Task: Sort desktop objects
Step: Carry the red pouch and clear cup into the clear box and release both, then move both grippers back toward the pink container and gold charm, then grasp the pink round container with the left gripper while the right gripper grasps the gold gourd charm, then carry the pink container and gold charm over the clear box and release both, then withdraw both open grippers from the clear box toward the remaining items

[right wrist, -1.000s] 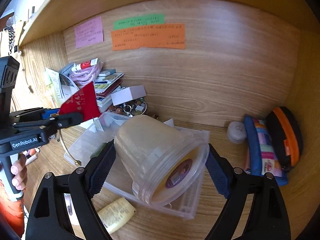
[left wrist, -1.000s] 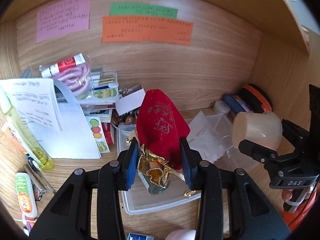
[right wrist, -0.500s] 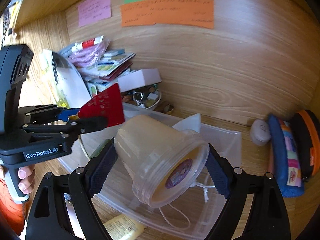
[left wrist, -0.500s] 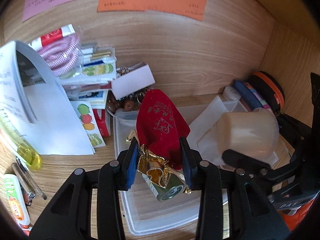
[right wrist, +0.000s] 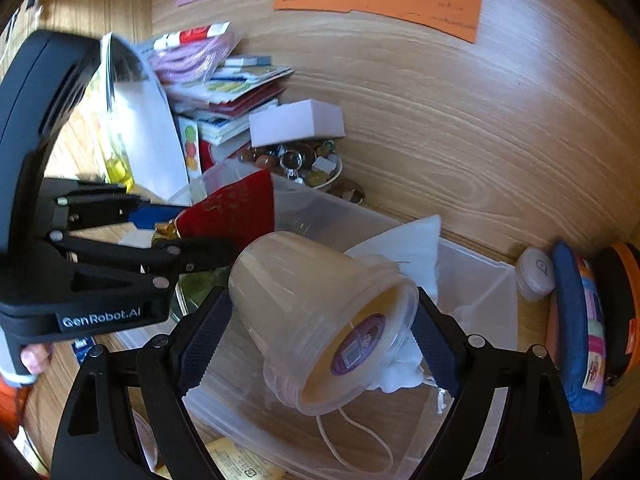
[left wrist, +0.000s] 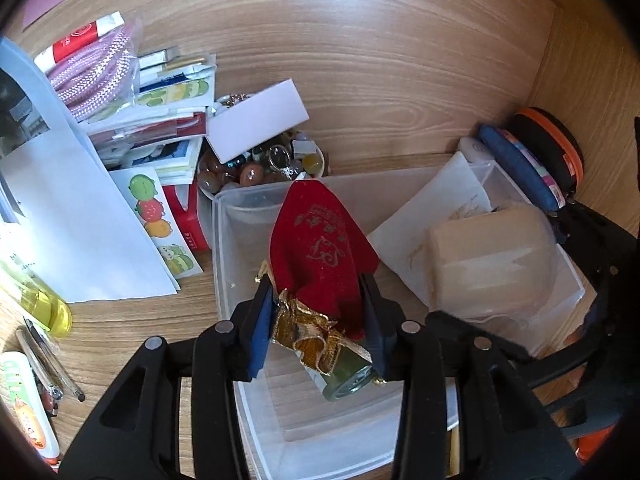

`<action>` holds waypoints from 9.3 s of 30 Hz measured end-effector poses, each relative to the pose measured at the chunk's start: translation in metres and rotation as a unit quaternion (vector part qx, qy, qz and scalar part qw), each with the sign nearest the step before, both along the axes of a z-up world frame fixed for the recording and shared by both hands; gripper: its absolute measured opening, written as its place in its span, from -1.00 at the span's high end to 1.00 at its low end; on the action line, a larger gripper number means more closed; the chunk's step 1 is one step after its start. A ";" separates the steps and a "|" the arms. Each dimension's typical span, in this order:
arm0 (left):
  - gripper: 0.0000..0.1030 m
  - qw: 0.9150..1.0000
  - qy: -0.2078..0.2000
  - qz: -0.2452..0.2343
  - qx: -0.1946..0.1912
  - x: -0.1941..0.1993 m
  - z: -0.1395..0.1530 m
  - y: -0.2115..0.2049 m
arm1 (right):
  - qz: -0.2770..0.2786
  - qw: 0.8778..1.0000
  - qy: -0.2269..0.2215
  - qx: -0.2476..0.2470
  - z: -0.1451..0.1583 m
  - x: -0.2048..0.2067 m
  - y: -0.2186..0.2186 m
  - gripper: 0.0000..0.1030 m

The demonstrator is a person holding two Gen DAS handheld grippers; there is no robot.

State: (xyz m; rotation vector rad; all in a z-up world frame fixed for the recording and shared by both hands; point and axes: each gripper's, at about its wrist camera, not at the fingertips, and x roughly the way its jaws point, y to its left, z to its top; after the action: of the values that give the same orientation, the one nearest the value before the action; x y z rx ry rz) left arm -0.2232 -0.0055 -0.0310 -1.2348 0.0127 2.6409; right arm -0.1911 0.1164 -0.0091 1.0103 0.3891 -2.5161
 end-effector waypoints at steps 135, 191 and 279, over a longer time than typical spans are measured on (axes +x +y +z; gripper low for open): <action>-0.26 0.997 0.066 0.026 -0.001 0.173 -0.003 0.015 | -0.016 0.996 0.006 -0.086 0.000 0.173 0.077 0.64; -0.26 0.999 0.045 0.017 0.009 0.041 0.013 0.014 | -0.022 0.998 -0.004 -0.061 0.004 0.007 0.070 0.64; -0.31 0.997 0.012 0.068 -0.019 0.171 -0.024 -0.054 | -0.025 0.999 -0.019 -0.038 -0.020 0.146 0.033 -0.75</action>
State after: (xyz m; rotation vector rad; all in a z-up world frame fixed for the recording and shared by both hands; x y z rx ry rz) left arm -0.0524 -0.0594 -0.0551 -1.2586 -0.0177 2.7841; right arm -0.0450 0.1492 -0.0290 1.0473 0.2575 -2.5309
